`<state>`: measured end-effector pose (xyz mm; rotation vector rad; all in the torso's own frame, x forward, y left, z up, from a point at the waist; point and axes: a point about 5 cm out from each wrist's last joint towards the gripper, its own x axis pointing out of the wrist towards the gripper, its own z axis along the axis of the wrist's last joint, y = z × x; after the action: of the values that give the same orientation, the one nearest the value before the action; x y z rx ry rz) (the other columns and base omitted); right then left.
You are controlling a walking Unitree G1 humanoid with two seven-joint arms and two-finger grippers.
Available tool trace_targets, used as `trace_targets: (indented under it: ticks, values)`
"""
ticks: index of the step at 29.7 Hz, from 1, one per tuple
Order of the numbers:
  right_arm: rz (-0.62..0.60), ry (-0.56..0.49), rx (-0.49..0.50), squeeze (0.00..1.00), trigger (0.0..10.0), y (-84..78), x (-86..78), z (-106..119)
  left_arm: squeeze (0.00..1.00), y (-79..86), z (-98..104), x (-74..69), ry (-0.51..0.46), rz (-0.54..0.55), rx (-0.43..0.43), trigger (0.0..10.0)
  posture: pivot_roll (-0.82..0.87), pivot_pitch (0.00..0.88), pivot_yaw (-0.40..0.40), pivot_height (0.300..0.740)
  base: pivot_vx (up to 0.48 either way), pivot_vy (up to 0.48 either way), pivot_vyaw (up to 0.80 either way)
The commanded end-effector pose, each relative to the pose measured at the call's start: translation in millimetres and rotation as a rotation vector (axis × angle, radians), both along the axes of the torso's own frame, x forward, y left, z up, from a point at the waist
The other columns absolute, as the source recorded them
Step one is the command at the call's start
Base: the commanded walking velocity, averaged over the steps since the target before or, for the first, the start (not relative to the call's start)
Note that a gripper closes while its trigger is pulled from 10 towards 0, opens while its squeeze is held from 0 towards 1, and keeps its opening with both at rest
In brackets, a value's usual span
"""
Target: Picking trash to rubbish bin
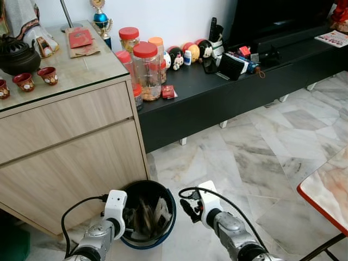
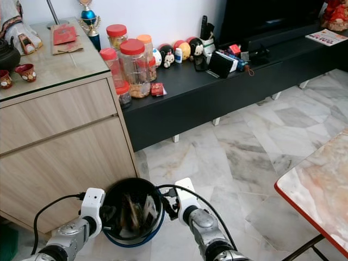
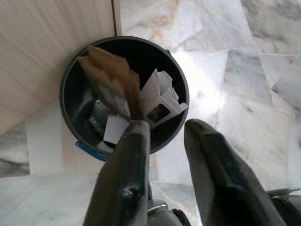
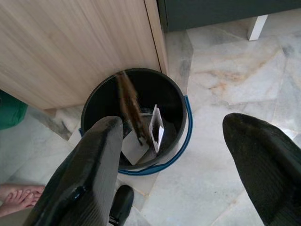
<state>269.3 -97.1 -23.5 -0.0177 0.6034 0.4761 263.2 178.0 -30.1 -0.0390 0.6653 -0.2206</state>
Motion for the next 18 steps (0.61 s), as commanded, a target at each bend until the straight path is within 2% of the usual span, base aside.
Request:
trace_targets:
  ticks: [1, 2, 6, 7, 9, 14, 15, 18]
  values:
    - [0.004, -0.010, -0.006, 0.00, 10.0, 0.6, 0.7, 1, 1.00, 6.0, -1, -1.5, 0.011, 0.021, 0.029, 10.0, 0.07, 0.071, 0.002, 0.740, 0.000, 0.000, 0.00]
    - [0.002, -0.008, -0.007, 0.00, 10.0, 0.2, 0.5, 1, 0.00, 6.7, -1, -1.6, 0.010, 0.026, 0.034, 10.0, 0.08, 0.070, 0.002, 0.740, 0.000, 0.000, 0.00]
    - [-0.028, 0.014, -0.022, 0.00, 10.0, -6.0, -3.7, -4, 0.00, 13.9, -5, -6.5, 0.020, 0.077, 0.078, 10.0, 0.08, 0.063, 0.004, 0.740, 0.000, 0.000, 0.00]
    - [-0.059, 0.034, -0.038, 0.00, 10.0, -11.9, -8.2, -9, 0.00, 22.0, -9, -13.0, 0.042, 0.129, 0.125, 10.0, 0.08, 0.054, 0.008, 0.740, 0.000, 0.000, 0.00]
    - [-0.121, 0.071, -0.062, 0.00, 10.0, -23.1, -16.6, -17, 0.00, 33.9, -16, -25.3, 0.075, 0.225, 0.156, 10.0, 0.09, 0.043, 0.010, 0.740, 0.000, 0.000, 0.00]
    - [-0.169, 0.102, -0.068, 0.00, 10.0, -31.2, -23.4, -23, 0.00, 39.5, -23, -36.4, 0.111, 0.254, 0.184, 10.0, 0.09, 0.031, 0.012, 0.740, 0.000, 0.000, 0.00]
    - [-0.222, 0.153, -0.106, 0.00, 10.0, -45.1, -37.5, -34, 0.00, 42.6, -34, -56.0, 0.161, 0.267, 0.195, 10.0, 0.09, 0.016, 0.016, 0.740, 0.000, 0.000, 0.00]
    - [-0.272, 0.204, -0.136, 0.00, 10.0, -57.4, -52.2, -43, 0.00, 46.4, -43, -74.3, 0.200, 0.301, 0.202, 10.0, 0.10, 0.011, 0.016, 0.740, 0.000, 0.000, 0.00]
